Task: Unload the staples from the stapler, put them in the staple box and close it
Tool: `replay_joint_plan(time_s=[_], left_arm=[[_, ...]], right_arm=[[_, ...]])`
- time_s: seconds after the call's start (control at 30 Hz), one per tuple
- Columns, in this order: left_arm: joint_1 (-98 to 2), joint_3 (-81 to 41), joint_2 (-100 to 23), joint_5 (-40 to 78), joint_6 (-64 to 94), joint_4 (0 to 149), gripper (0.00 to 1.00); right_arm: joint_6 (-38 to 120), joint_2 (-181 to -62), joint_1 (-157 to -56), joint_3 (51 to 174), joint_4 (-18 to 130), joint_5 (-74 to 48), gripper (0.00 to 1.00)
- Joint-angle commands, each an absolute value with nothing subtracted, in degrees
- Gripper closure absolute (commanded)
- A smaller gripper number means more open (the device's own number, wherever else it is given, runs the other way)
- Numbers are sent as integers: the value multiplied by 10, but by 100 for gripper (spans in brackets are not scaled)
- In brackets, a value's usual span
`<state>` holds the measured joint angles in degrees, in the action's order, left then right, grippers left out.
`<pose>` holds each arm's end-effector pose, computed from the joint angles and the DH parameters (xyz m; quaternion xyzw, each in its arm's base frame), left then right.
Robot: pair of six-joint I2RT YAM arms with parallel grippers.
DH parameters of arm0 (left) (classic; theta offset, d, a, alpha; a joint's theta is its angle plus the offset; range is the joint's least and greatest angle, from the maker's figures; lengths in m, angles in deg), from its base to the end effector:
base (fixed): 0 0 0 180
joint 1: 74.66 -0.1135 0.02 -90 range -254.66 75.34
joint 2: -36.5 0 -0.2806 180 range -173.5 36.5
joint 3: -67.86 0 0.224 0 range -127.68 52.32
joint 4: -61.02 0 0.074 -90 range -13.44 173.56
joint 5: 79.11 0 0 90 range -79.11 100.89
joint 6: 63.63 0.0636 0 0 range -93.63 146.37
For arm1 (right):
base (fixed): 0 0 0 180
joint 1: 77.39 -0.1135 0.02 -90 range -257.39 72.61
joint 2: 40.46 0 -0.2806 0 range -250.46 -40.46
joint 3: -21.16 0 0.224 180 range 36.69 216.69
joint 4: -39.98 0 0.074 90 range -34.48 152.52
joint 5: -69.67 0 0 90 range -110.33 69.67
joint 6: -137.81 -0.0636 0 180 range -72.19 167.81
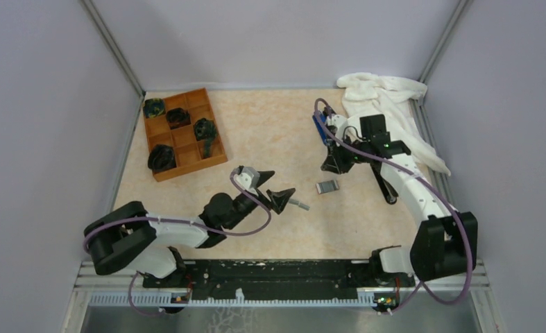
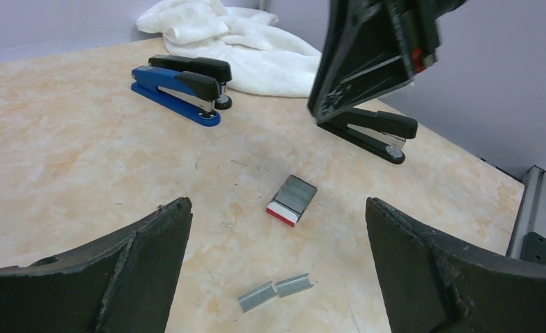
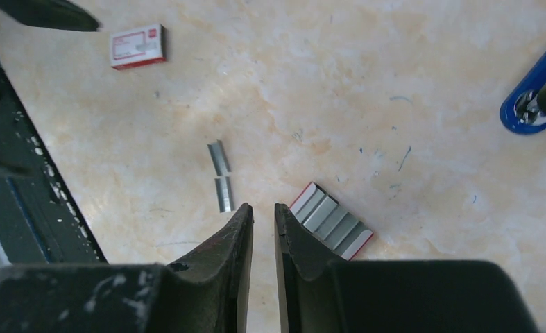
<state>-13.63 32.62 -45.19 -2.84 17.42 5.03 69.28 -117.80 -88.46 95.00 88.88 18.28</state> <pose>0.1429 -0.2269 0.2513 0.1995 0.6162 -0.3714 0.6652 0.2451 0.0884 0.2756 -0.3526 0.8278 0.2841 0.3313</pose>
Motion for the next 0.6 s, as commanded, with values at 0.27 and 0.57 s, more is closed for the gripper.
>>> replay_joint_plan(time_s=[0.27,0.57], left_arm=[[-234,309,-368,179,190,282,1],[-235,253,-429,386,410,396,6]], right_arm=[[638,-1064,-882,940,780,396,74],[705,-1017,-882,830,729,450,70]])
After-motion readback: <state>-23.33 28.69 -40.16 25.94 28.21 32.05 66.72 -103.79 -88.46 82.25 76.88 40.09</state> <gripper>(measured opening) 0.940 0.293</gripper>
